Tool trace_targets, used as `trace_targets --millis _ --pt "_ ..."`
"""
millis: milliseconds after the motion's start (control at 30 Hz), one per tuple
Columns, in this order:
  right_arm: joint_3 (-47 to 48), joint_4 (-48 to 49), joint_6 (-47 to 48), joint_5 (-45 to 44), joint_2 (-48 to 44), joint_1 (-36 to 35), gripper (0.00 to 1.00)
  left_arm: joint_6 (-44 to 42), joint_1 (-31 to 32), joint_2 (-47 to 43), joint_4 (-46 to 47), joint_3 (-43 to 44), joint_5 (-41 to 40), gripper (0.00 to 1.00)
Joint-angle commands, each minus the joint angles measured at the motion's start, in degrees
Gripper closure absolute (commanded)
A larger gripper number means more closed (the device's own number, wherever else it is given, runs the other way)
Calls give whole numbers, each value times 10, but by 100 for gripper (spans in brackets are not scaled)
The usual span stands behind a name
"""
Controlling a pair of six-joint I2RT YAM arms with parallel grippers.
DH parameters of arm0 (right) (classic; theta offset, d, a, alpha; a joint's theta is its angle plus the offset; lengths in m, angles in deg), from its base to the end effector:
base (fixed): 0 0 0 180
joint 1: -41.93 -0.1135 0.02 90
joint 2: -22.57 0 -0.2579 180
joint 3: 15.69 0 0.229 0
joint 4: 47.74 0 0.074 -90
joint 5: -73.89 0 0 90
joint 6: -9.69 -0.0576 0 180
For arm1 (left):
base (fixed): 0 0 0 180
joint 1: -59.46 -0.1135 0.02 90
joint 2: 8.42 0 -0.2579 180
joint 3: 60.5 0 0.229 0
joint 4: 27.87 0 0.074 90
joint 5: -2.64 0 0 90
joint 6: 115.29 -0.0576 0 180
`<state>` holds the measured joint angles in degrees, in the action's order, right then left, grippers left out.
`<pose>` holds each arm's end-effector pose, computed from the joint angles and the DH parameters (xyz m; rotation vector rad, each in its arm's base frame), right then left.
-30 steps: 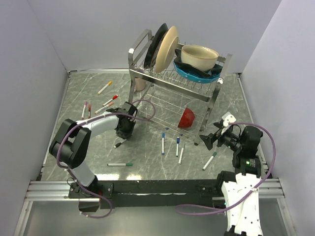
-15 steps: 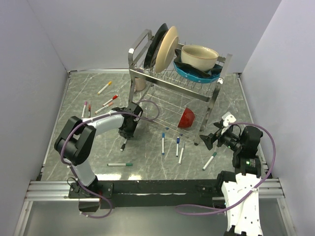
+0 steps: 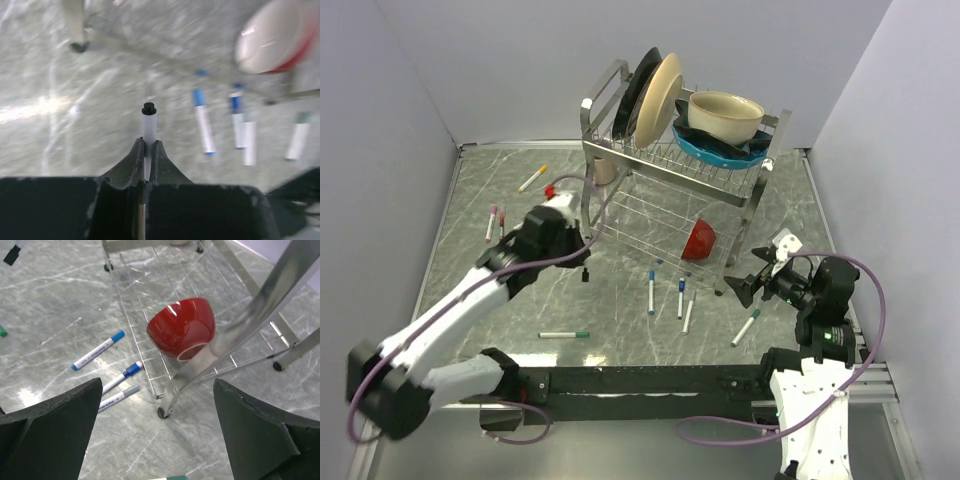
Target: Open the pen caps
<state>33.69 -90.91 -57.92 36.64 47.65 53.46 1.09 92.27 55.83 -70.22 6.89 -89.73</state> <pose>0.1053 0.0253 0.2818 -0.7550 1.6227 0.4482 0.2018 -0.1273 0.2752 0.1066 2.3017 -0.4988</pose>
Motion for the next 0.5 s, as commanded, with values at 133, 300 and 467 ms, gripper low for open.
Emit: trace_targets --millis 133,300,467 --pt "80 -100 35 24 10 -2 0 229 0 -266 242 -192 101 99" --pt "142 -224 105 74 47 -5 8 363 1 -376 416 -310 91 99" --pt "188 -318 139 74 79 -34 14 424 1 -424 482 -373 67 99"
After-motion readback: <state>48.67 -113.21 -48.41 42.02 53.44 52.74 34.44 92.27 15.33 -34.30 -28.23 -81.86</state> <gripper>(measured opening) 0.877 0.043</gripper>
